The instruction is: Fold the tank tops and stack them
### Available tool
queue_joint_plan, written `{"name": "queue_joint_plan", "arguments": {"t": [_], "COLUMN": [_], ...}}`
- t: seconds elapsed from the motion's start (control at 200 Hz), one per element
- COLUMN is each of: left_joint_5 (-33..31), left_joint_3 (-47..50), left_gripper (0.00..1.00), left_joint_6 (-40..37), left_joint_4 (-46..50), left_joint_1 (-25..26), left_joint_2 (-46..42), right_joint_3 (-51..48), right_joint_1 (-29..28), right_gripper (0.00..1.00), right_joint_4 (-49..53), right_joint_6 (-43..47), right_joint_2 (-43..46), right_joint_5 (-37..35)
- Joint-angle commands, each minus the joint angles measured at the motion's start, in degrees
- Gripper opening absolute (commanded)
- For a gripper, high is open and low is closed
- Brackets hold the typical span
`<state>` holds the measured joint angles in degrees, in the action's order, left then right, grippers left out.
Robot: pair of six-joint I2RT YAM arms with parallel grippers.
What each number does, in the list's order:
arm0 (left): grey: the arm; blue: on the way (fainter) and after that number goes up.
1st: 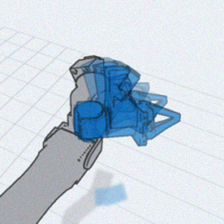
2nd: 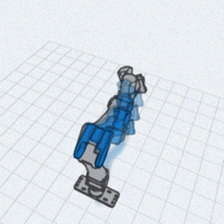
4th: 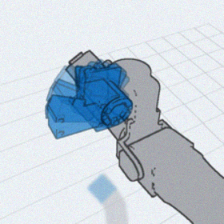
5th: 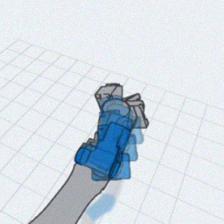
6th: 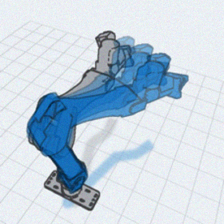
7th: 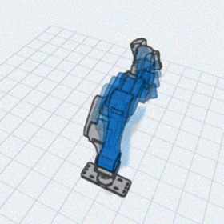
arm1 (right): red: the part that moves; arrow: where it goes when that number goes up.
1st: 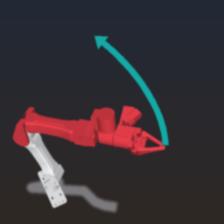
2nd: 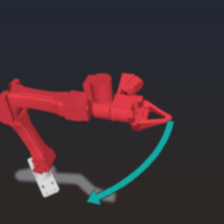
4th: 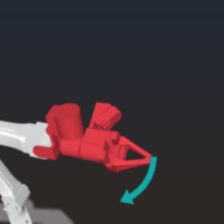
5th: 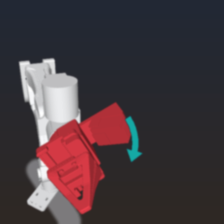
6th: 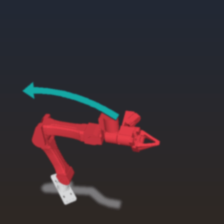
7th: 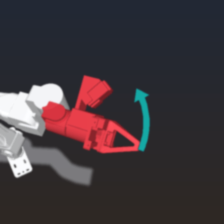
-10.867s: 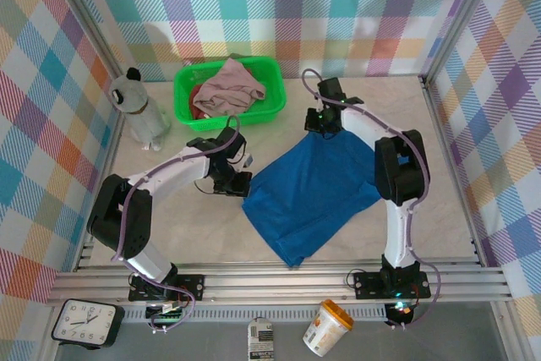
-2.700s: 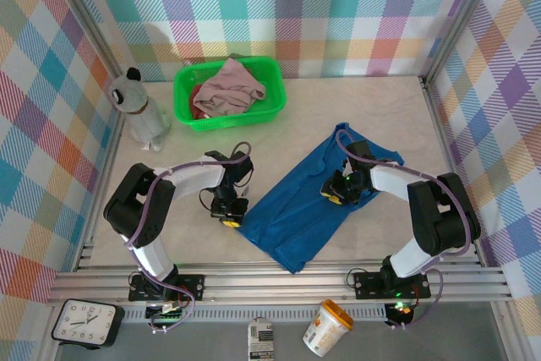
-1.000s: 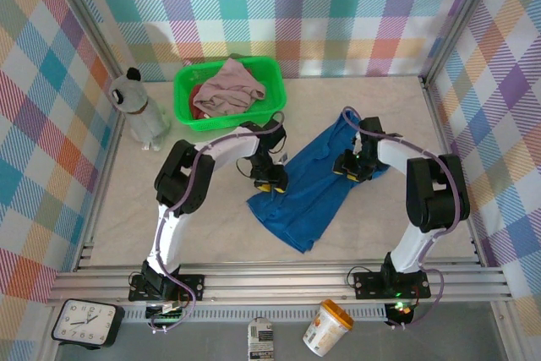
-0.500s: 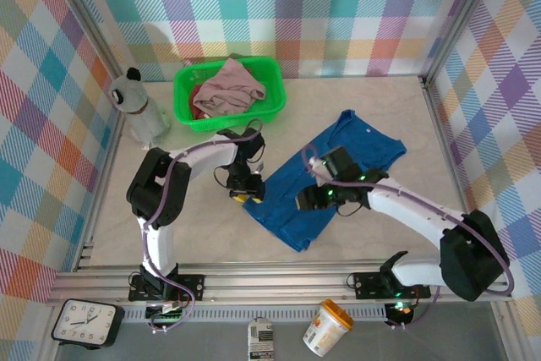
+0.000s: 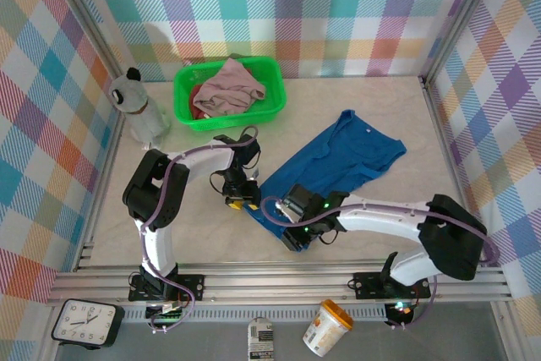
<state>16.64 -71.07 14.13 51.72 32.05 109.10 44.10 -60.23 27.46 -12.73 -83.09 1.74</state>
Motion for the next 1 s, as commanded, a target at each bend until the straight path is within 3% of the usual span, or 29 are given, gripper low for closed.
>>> {"name": "queue_joint_plan", "arguments": {"t": [0.0, 0.29, 0.445, 0.505, 0.675, 0.825, 0.995], "left_joint_5": [-0.2, 0.2, -0.5, -1.2, -4.4, -6.4, -3.7], "left_joint_3": [1.0, 0.5, 0.9, 0.8, -0.2, -0.3, -3.0], "left_gripper": [0.48, 0.41, 0.27, 0.19, 0.05, 0.03, 0.03], "left_joint_6": [0.3, 0.0, -1.1, -1.4, -2.3, -1.7, 0.0], "left_joint_4": [-1.8, -1.4, -0.6, -0.1, 2.9, 6.1, 7.1], "left_joint_1": [-0.7, -0.7, -0.7, -0.7, -1.0, -1.2, -1.1], "left_joint_2": [0.9, 2.3, 2.1, 2.0, 0.1, -3.5, -6.4], "right_joint_3": [2.9, 8.5, 11.9, 12.8, 12.6, 13.3, 13.4], "right_joint_1": [-2.0, -8.9, -11.2, -11.5, -11.9, -12.6, -10.3], "right_gripper": [0.52, 0.52, 0.46, 0.37, 0.13, 0.06, 0.02], "right_joint_4": [0.7, 6.0, 10.0, 11.1, 10.8, 9.5, 8.8], "right_joint_6": [2.5, 0.2, -1.9, -2.4, -1.2, 1.7, 0.9], "right_joint_2": [-3.4, -12.0, -16.8, -17.8, -15.2, -11.7, -5.7], "right_joint_5": [-5.8, -16.8, -21.4, -22.1, -19.0, -13.3, -7.9]}}
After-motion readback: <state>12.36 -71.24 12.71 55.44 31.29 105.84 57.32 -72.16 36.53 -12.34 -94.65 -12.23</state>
